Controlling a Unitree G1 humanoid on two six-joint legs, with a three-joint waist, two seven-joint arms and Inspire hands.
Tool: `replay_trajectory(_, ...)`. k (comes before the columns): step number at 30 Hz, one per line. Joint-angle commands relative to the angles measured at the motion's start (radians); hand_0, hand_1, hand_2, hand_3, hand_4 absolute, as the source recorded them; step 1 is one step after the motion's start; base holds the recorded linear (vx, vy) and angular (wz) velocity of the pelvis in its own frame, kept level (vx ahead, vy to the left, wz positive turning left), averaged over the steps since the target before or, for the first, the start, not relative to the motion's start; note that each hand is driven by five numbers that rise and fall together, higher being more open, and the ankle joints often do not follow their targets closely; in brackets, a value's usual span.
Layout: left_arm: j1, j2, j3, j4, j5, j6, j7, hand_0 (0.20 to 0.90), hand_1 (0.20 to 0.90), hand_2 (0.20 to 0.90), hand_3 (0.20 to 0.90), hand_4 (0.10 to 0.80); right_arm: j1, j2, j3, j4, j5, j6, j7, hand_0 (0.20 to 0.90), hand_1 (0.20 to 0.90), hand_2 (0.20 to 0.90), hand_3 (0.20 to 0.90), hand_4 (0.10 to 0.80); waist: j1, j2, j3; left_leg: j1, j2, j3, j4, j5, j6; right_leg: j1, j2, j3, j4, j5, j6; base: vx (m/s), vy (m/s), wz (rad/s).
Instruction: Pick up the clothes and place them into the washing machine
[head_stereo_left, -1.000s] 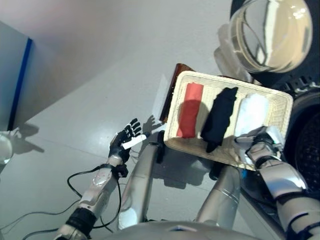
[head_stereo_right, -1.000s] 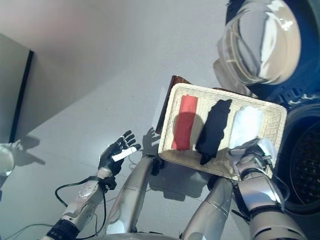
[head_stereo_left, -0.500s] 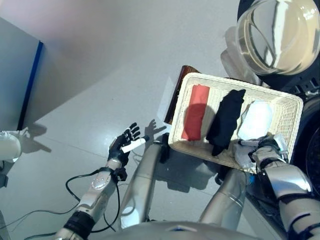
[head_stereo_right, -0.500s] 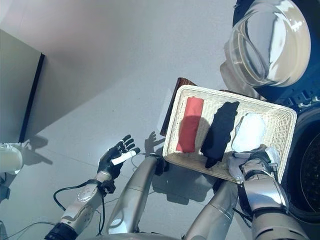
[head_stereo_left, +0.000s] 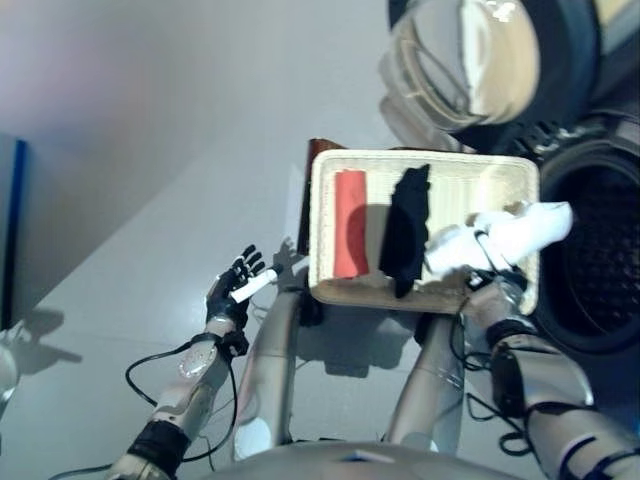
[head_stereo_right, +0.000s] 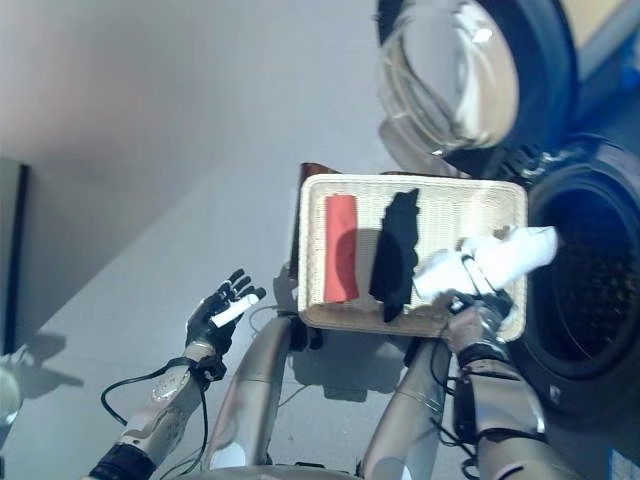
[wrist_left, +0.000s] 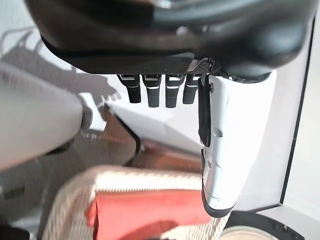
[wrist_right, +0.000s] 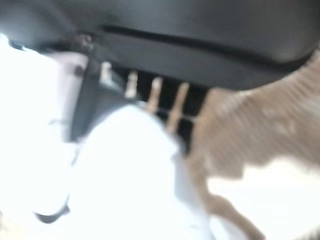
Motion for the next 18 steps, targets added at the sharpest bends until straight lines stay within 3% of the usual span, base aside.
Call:
replay_trajectory(1,-0.009,-0.008,0.047,-0.02,-0.014,-0.057,0.01,0.9,0.9,0.9,0.9,0.8,0.035,-0.052,-0.074,-0.2,0.178,-0.221,0.062,0.2,0.2,0.2,0.2,0.3,-0.023,-0.002,0.024,0.099,0.102,-0.119,-0.058,-0.017,-0.138,0.047,-0.005,0.034,-0.067,0.034,-0.027,-0.023,-0.05,-0.32)
replay_trajectory(3,-0.007,-0.013,0.05,-0.022,-0.017,-0.061,0.01,0.9,0.9,0.9,0.9,0.8,0.035,-0.035,-0.1,-0.232,0.219,-0.261,0.067,0.2,0.2,0.2,0.2,0.3,-0.027,-0.006,0.022,0.094,0.105,-0.118,-0.055,-0.02,-0.139,0.038,-0.003,0.035,-0.06,0.03,-0.027,-0.055,-0.054,-0.23)
replay_trajectory(4,-0.007,-0.012,0.049,-0.023,-0.017,-0.061,0.01,0.9,0.9,0.9,0.9,0.8,0.036,-0.035,-0.1,-0.233,0.221,-0.262,0.069,0.2,0.2,0.2,0.2,0.3,-0.028,-0.008,0.027,0.084,0.103,-0.114,-0.061,0.008,-0.135,0.03,-0.004,0.032,-0.071,0.057,-0.035,-0.089,-0.038,-0.1)
replay_trajectory(9,0.008,-0.012,0.041,-0.03,-0.03,-0.063,0.002,0.9,0.9,0.9,0.9,0.8,-0.003,-0.056,-0.213,-0.172,0.326,-0.324,0.067,0.2,0.2,0.2,0.2,0.3,-0.026,-0.002,-0.008,0.084,0.103,-0.132,-0.064,-0.019,-0.145,0.033,-0.006,0.032,-0.055,0.021,-0.024,0.064,-0.046,0.0)
replay_trajectory(13,0.016,0.002,0.035,-0.015,-0.031,-0.067,-0.002,0.9,0.9,0.9,0.9,0.8,-0.054,-0.167,-0.281,-0.02,0.354,-0.317,0.032,0.2,0.2,0.2,0.2,0.3,-0.017,0.009,-0.032,0.072,0.097,-0.137,-0.079,0.005,-0.147,0.029,-0.013,0.021,-0.062,0.039,-0.029,-0.001,-0.019,0.06)
replay_trajectory(17,0.039,0.03,0.025,-0.027,-0.023,-0.059,-0.013,0.9,0.9,0.9,0.9,0.8,-0.108,-0.333,-0.381,0.123,0.394,-0.315,-0.043,0.2,0.2,0.2,0.2,0.3,-0.005,0.026,-0.066,0.075,0.095,-0.145,-0.078,-0.019,-0.15,0.037,-0.019,0.019,-0.051,0.012,-0.018,0.07,-0.016,0.08)
replay_trajectory(18,0.039,0.03,0.023,-0.029,-0.023,-0.058,-0.014,0.9,0.9,0.9,0.9,0.8,-0.11,-0.34,-0.383,0.129,0.393,-0.312,-0.044,0.2,0.2,0.2,0.2,0.3,-0.003,0.028,-0.066,0.072,0.094,-0.144,-0.078,-0.014,-0.15,0.035,-0.02,0.018,-0.053,0.017,-0.019,0.049,-0.003,0.1)
